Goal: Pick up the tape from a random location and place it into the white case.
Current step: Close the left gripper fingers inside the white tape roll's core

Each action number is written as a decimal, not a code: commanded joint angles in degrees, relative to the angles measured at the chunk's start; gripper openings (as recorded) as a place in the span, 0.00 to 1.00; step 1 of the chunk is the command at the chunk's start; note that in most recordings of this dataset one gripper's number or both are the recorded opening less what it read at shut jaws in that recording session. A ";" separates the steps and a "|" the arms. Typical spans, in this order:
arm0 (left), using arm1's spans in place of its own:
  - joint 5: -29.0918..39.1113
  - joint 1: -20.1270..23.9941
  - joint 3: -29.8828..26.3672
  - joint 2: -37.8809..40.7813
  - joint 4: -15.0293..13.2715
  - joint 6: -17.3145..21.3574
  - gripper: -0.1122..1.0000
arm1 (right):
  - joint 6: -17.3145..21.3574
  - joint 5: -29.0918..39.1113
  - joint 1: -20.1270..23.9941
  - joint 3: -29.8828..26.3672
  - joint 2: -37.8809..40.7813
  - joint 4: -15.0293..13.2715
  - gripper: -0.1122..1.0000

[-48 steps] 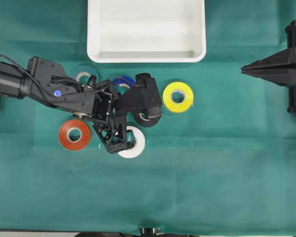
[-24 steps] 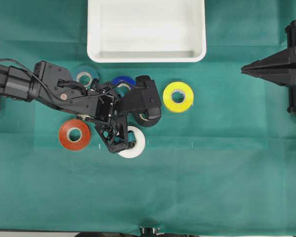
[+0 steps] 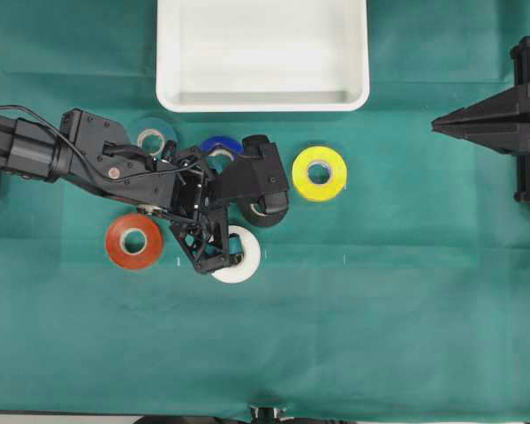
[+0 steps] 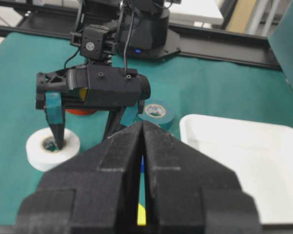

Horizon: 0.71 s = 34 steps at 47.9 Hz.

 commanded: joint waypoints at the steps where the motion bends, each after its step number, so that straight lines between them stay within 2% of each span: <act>1: -0.35 -0.44 0.35 -0.35 -0.09 0.00 0.97 | -0.09 -0.26 0.18 -1.58 0.44 0.09 0.10; 7: -0.09 -0.44 0.00 -0.35 -0.18 0.09 0.95 | -0.09 -0.18 0.18 -1.58 0.44 0.09 0.10; 9: -0.18 -0.44 -0.09 -0.35 -0.18 0.00 0.89 | -0.09 -0.18 0.18 -1.58 0.44 0.09 0.10; 21: 0.70 -0.44 -0.26 -0.70 -0.18 0.18 0.34 | -0.09 0.00 0.18 -1.58 0.53 0.09 0.10; 34: 0.88 -0.44 -0.53 -0.97 -0.18 0.18 0.34 | -0.09 0.00 0.18 -1.49 0.70 0.09 0.10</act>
